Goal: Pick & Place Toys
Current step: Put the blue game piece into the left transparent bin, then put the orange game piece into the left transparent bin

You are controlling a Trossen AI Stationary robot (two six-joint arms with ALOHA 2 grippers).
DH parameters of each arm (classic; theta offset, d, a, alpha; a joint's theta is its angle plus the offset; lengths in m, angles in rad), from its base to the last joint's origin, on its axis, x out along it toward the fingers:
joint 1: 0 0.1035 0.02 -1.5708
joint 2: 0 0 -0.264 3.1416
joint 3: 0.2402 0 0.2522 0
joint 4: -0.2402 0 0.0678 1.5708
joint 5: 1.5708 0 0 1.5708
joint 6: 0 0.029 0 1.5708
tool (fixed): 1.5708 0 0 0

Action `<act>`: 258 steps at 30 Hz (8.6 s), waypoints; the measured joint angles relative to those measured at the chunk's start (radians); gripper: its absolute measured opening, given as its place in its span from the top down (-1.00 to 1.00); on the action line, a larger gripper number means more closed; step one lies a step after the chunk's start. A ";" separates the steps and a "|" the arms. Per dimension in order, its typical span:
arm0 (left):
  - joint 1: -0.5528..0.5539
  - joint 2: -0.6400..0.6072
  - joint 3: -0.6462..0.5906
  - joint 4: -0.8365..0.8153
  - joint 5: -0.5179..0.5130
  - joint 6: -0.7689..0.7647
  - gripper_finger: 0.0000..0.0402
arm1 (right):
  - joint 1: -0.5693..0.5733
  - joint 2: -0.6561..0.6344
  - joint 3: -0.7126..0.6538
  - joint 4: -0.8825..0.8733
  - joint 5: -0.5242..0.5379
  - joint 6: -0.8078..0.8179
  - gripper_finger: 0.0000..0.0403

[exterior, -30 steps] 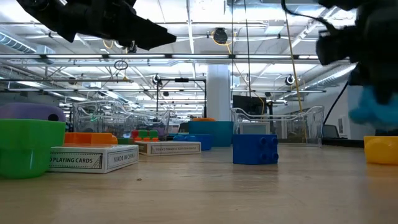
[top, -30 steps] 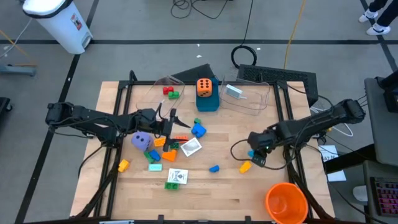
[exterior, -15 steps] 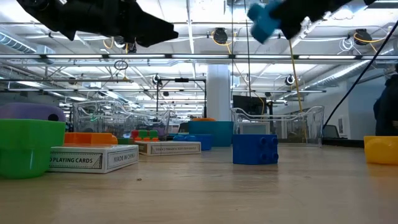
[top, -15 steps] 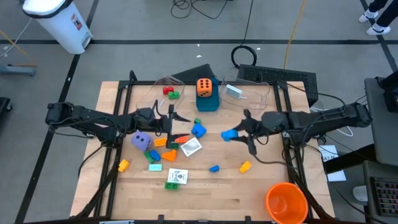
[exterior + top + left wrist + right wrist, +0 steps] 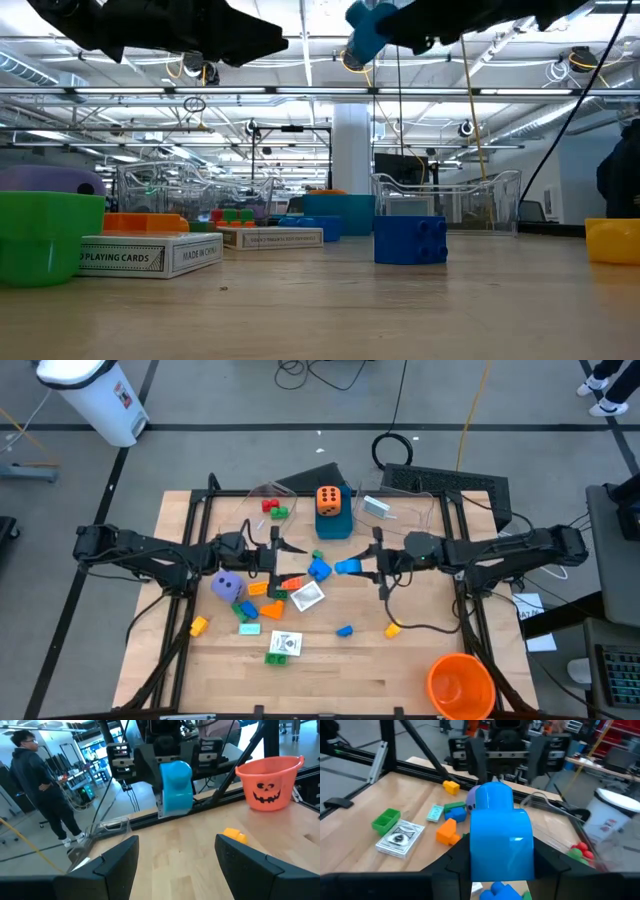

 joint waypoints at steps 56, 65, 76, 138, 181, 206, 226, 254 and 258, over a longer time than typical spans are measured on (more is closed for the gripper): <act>-0.059 0.267 0.348 -0.241 -0.231 -0.030 0.43 | -0.075 0.153 -0.001 0.159 -0.006 -0.028 0.36; -0.050 0.267 0.348 -0.239 -0.184 -0.017 0.38 | -0.074 0.153 -0.001 0.150 -0.031 -0.017 0.18; -0.050 0.267 0.348 -0.254 -0.186 0.003 0.42 | -0.075 0.131 -0.001 0.115 -0.080 -0.058 -0.08; 0.657 0.122 0.297 -1.081 -0.196 -0.101 0.40 | -0.075 0.050 -0.001 -0.031 0.075 -0.012 -0.07; 0.790 0.361 0.298 -0.953 -0.111 0.011 0.24 | -0.075 0.050 -0.001 -0.041 0.075 -0.035 -0.03; 0.786 0.327 0.299 -0.942 -0.123 -0.002 -0.25 | -0.075 0.051 -0.001 -0.041 0.075 -0.035 -0.01; 0.603 -0.068 0.300 -0.835 -0.121 -0.080 -0.27 | -0.075 0.050 -0.001 -0.024 0.075 -0.038 -0.03; 0.325 -0.090 0.300 -0.705 -0.117 -0.082 -0.27 | -0.075 0.051 -0.001 -0.020 0.075 -0.038 -0.03; 0.307 -0.090 0.300 -0.678 -0.118 -0.075 -0.27 | -0.075 0.050 -0.001 -0.020 0.075 -0.038 -0.02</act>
